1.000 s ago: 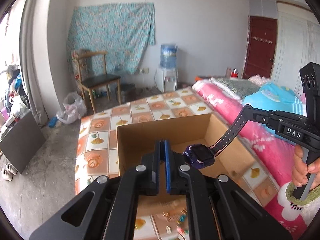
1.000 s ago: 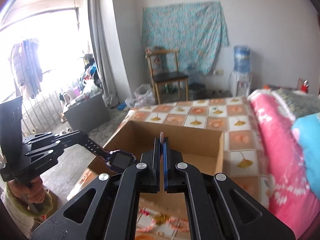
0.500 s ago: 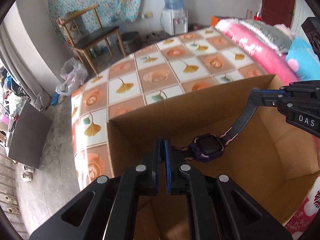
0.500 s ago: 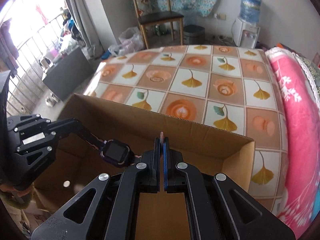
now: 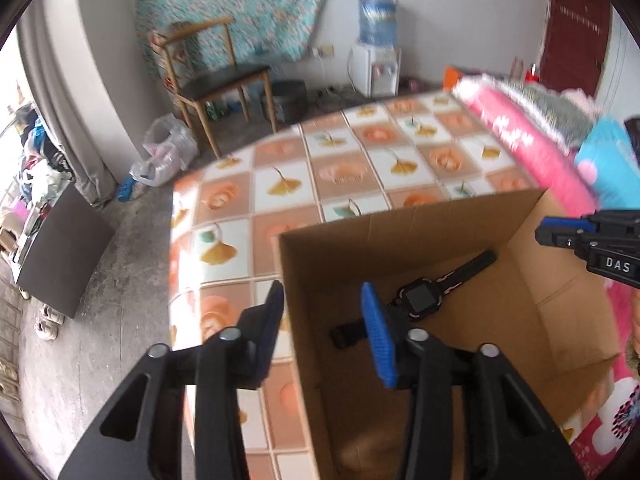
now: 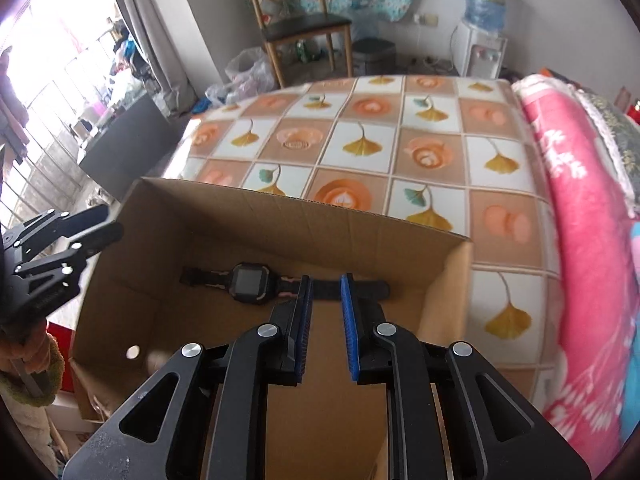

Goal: Organize jewelry
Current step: 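Withdraw both tools from the box back to the beaded bracelet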

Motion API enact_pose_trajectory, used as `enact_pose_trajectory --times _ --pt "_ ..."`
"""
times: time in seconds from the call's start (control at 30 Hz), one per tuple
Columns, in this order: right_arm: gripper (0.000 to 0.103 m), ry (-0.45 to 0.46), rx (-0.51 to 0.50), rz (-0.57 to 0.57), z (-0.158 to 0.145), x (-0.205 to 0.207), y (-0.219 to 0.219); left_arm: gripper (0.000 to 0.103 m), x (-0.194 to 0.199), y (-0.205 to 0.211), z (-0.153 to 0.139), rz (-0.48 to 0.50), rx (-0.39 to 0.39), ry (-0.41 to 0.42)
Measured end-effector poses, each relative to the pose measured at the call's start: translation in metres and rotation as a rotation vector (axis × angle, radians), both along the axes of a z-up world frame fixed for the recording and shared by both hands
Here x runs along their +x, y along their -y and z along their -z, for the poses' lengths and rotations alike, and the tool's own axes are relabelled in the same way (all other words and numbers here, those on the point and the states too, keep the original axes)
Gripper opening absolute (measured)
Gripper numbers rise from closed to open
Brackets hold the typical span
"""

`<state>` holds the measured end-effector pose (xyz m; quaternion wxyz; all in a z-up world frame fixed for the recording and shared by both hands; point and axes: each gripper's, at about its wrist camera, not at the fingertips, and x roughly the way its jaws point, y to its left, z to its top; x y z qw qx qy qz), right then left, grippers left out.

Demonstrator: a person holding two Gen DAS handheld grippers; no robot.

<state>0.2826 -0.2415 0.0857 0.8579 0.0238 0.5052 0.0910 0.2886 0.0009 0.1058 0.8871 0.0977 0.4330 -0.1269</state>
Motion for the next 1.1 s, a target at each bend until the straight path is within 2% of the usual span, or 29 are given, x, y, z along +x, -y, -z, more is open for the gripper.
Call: enact_pose_trajectory --times 0.17,0.23,0.33,0.4,0.5,0.57,0.63,0.73,0.83,0.93,1.0,1.03,1.07,1.1 --pt "0.016 0.07 0.097 0.03 -0.033 -0.053 0.019 0.058 -0.062 -0.024 -0.032 -0.007 -0.071 0.084" --pt "0.019 0.118 0.154 0.025 -0.045 -0.085 0.024 0.064 -0.089 -0.03 -0.038 0.001 -0.096 0.111" --pt "0.024 0.172 0.186 0.014 -0.051 -0.129 0.026 0.076 -0.137 -0.035 -0.038 0.001 -0.127 0.146" --pt "0.028 0.184 0.184 0.01 -0.044 -0.159 0.024 0.081 -0.166 -0.036 -0.025 -0.016 -0.138 0.141" --pt "0.032 0.148 0.141 0.03 -0.007 -0.196 0.016 0.083 -0.19 -0.037 0.017 -0.051 -0.16 0.052" --pt "0.032 0.096 0.107 0.062 0.019 -0.204 0.013 0.083 -0.193 -0.034 0.051 -0.085 -0.147 -0.019" --pt "0.032 0.024 0.089 0.105 0.051 -0.207 0.01 0.083 -0.195 -0.03 0.085 -0.128 -0.1 -0.071" --pt "0.032 -0.04 0.044 0.148 0.082 -0.209 0.005 0.083 -0.19 -0.028 0.119 -0.173 -0.068 -0.13" --pt "0.032 -0.058 -0.003 0.168 0.099 -0.205 -0.001 0.083 -0.188 -0.027 0.137 -0.186 -0.052 -0.156" --pt "0.032 -0.06 -0.088 0.17 0.109 -0.201 -0.01 0.092 -0.191 -0.021 0.141 -0.177 0.005 -0.111" --pt "0.038 -0.042 -0.114 0.161 0.11 -0.198 -0.015 0.098 -0.189 -0.024 0.143 -0.19 0.005 -0.109" --pt "0.044 -0.037 -0.139 0.151 0.111 -0.196 -0.018 0.098 -0.19 -0.027 0.144 -0.195 -0.012 -0.114" --pt "0.054 -0.036 -0.162 0.144 0.112 -0.194 -0.021 0.098 -0.19 -0.031 0.145 -0.2 -0.031 -0.117" --pt "0.059 -0.036 -0.175 0.144 0.112 -0.193 -0.022 0.098 -0.191 -0.03 0.145 -0.197 -0.028 -0.109"
